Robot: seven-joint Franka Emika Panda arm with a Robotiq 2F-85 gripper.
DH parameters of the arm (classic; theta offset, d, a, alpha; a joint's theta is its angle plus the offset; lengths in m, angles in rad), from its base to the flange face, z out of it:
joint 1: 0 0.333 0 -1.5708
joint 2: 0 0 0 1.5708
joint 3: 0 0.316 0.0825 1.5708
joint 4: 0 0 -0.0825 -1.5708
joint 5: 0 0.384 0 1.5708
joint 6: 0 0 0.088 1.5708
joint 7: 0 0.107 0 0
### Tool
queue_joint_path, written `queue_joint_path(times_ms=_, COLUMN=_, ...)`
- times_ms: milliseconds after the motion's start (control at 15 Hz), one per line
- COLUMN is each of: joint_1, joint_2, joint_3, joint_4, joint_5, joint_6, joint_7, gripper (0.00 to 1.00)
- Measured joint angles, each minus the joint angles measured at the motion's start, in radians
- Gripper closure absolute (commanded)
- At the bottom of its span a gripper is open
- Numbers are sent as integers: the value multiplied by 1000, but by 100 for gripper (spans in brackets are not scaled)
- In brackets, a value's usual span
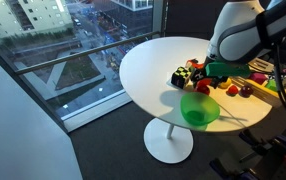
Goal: Slide the green bowl slightly backwards, pick up the red apple and put it in the green bowl
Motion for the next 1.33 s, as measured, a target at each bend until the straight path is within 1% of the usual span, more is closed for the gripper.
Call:
queue_joint_path(times_ms=333, joint_1=8, joint_2=41, joint_3=0, joint_4=25, joint_5=14, joint_6=8, joint_7=0, gripper=0)
queue_joint_path(times_ms=400, joint_1=11, joint_2=46, joint_3=0, joint_4=26, joint_5=19, joint_6=9, joint_7=0, gripper=25)
queue_joint_path(times_ms=467, joint_1=14, joint_2=50, joint_3=0, joint_4=27, joint_5=22, joint_6=9, joint_7=0, gripper=26)
queue_joint_path(times_ms=600, joint_1=17, joint_2=56, joint_3=0, joint_4=27, joint_5=23, joint_6=9, joint_7=0, gripper=42)
queue_joint_path(times_ms=1067, joint_1=21, joint_2=54, joint_3=-2, joint_4=30, joint_5=23, joint_6=9, joint_7=0, gripper=43)
queue_joint_path(times_ms=1333, joint_1=28, joint_2=25, joint_3=-2, joint_4=30, joint_5=23, joint_6=-3, joint_7=0, gripper=43)
